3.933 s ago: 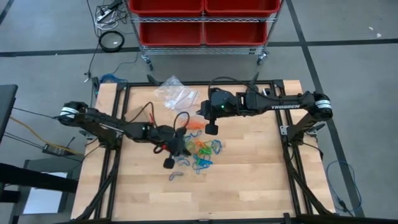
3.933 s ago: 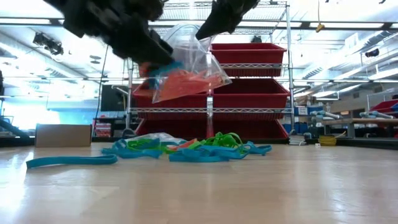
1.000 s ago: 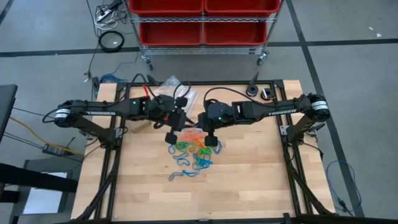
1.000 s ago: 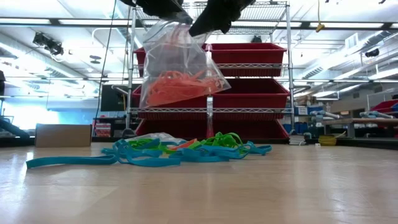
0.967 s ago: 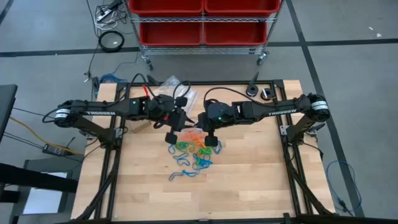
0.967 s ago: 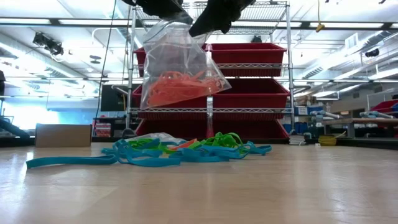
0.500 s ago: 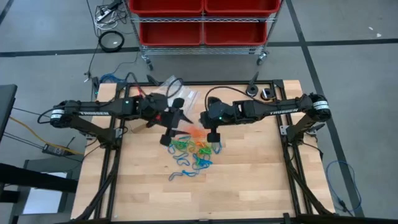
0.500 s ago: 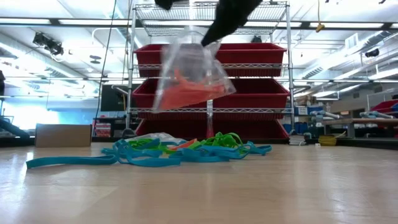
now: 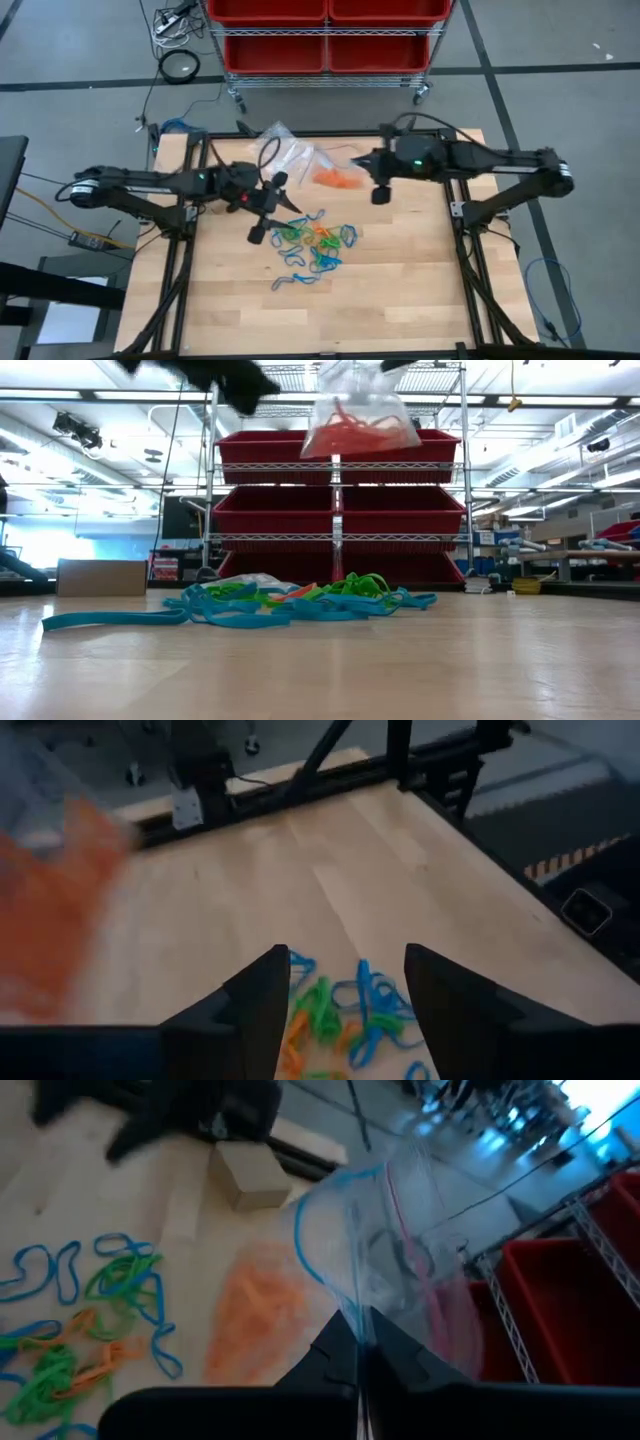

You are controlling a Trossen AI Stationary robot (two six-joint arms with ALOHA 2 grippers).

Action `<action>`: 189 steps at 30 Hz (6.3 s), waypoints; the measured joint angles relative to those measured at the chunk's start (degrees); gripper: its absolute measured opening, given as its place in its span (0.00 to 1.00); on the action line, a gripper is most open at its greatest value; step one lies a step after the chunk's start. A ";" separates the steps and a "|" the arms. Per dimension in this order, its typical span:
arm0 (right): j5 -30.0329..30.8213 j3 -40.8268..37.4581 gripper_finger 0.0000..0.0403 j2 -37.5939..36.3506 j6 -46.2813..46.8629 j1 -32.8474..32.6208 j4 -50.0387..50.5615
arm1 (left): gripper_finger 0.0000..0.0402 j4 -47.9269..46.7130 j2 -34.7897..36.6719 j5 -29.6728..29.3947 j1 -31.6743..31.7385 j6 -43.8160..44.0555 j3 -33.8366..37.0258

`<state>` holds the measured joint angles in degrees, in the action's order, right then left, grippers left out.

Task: Sort rubber bands
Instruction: Put the orange rubber band into the transparent zip bag

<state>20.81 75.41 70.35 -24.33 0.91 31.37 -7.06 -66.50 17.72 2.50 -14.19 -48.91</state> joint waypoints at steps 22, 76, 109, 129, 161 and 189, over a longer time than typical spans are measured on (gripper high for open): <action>-0.10 -36.45 0.00 -18.95 4.60 -1.09 -27.88 | 0.46 34.37 -32.16 -11.02 1.05 13.26 10.28; 0.05 -36.67 0.00 -18.89 7.66 -2.40 -27.83 | 0.00 11.87 -26.46 -2.99 1.27 6.63 -2.48; -0.49 -36.67 0.00 -18.89 8.20 -3.38 -28.03 | 0.40 16.87 -39.96 -1.18 3.91 12.30 -2.39; -0.59 -36.67 0.00 -18.87 9.17 -3.50 -27.68 | 0.01 13.05 -29.61 -0.28 3.78 7.95 -2.39; -1.06 -36.67 0.00 -18.87 9.48 -3.91 -29.10 | 0.50 27.40 -41.75 7.68 10.24 23.82 2.44; -1.04 -36.65 0.00 -18.12 9.91 -3.91 -29.32 | 0.01 29.92 -36.85 19.39 8.33 20.12 2.31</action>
<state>19.77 38.76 52.23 -14.41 -3.01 2.05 22.87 -103.34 37.11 10.83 5.93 -46.60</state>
